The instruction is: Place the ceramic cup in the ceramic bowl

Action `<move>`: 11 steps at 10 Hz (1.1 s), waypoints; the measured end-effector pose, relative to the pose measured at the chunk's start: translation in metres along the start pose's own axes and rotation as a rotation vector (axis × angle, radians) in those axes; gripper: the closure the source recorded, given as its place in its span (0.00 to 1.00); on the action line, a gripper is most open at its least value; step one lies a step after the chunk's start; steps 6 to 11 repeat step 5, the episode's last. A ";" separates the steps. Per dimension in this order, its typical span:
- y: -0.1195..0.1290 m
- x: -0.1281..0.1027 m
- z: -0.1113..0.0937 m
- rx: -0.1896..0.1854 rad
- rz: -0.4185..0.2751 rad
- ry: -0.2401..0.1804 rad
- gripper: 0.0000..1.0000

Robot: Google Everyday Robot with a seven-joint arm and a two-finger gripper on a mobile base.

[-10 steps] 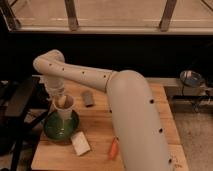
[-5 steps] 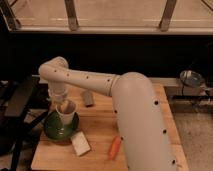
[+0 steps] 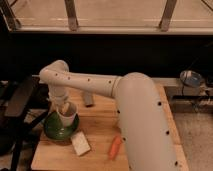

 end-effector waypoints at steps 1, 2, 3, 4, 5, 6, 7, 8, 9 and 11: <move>0.000 0.000 0.000 -0.001 0.001 0.002 0.24; -0.001 0.000 -0.001 0.001 0.006 0.002 0.20; -0.001 0.001 -0.002 0.000 0.003 -0.001 0.24; -0.001 0.002 -0.003 -0.001 0.000 -0.002 0.31; -0.002 0.002 -0.003 -0.001 -0.003 -0.001 0.40; -0.002 0.002 -0.003 -0.001 -0.003 -0.001 0.40; -0.002 0.002 -0.003 -0.001 -0.003 -0.001 0.40; -0.002 0.002 -0.003 -0.001 -0.003 -0.001 0.40; -0.002 0.002 -0.003 -0.001 -0.003 -0.001 0.40; -0.002 0.002 -0.003 -0.001 -0.003 -0.001 0.40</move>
